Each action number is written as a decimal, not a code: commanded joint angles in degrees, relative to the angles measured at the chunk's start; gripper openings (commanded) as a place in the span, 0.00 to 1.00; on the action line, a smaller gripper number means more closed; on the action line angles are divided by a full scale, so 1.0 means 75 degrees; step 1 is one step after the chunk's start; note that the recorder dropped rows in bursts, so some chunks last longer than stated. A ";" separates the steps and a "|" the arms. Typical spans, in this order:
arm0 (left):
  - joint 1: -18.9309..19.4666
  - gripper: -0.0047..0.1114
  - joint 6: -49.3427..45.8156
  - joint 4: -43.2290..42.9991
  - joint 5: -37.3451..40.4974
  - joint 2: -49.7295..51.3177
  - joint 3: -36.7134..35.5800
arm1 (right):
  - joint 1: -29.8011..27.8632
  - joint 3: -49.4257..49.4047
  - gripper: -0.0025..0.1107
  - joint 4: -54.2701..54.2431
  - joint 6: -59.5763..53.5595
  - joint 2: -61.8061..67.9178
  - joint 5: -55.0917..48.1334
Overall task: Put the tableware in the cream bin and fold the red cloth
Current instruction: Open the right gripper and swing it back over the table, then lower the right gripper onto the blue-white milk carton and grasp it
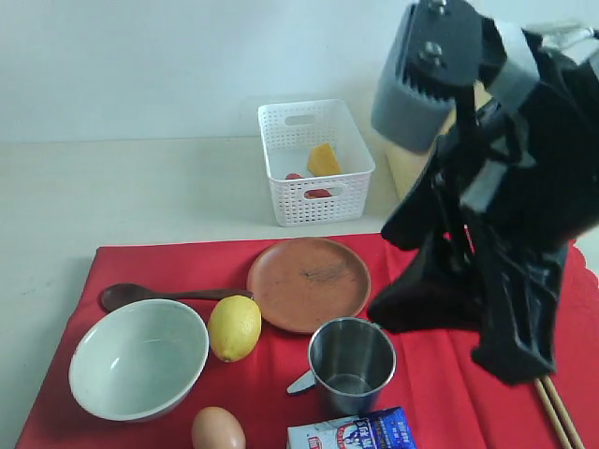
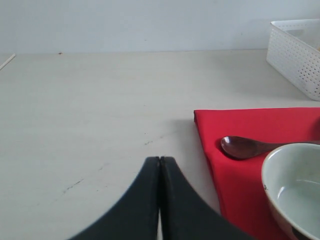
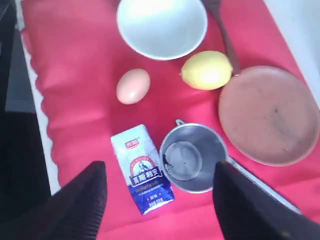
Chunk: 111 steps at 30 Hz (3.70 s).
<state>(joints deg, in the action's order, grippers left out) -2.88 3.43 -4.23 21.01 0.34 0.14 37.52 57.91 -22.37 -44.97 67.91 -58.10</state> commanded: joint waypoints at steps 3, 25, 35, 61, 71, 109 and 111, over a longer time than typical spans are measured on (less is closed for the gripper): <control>0.0017 0.04 0.0006 -0.0010 -0.0060 -0.0046 -0.0019 | 0.0701 -0.1752 0.55 -0.0019 -0.2442 0.0018 0.1176; 0.0017 0.04 0.0006 -0.0010 -0.0060 -0.0046 -0.0019 | 0.2022 -0.2325 0.66 0.0834 -0.2168 0.2190 0.3040; 0.0017 0.04 0.0006 -0.0010 -0.0060 -0.0046 -0.0019 | 0.2022 -0.2325 0.66 0.0834 -0.1962 0.2423 0.3327; 0.0017 0.04 0.0006 -0.0010 -0.0060 -0.0046 -0.0019 | 0.2807 -0.2325 0.66 0.2418 -0.0036 0.2911 0.4022; 0.0017 0.04 0.0006 -0.0010 -0.0060 -0.0046 -0.0019 | 0.2807 -0.1559 0.68 0.2535 0.0986 0.3727 0.3327; 0.0017 0.04 0.0006 -0.0010 -0.0060 -0.0046 -0.0019 | 0.2807 -0.0107 0.02 0.3166 0.2843 0.3848 0.1494; 0.0017 0.04 0.0006 -0.0010 -0.0060 -0.0046 -0.0019 | 0.2807 -0.0107 0.02 0.3166 0.2843 0.3484 0.1526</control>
<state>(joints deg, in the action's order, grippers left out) -2.88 3.43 -4.23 21.01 0.34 0.14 58.53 56.40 1.31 -23.79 97.93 -46.65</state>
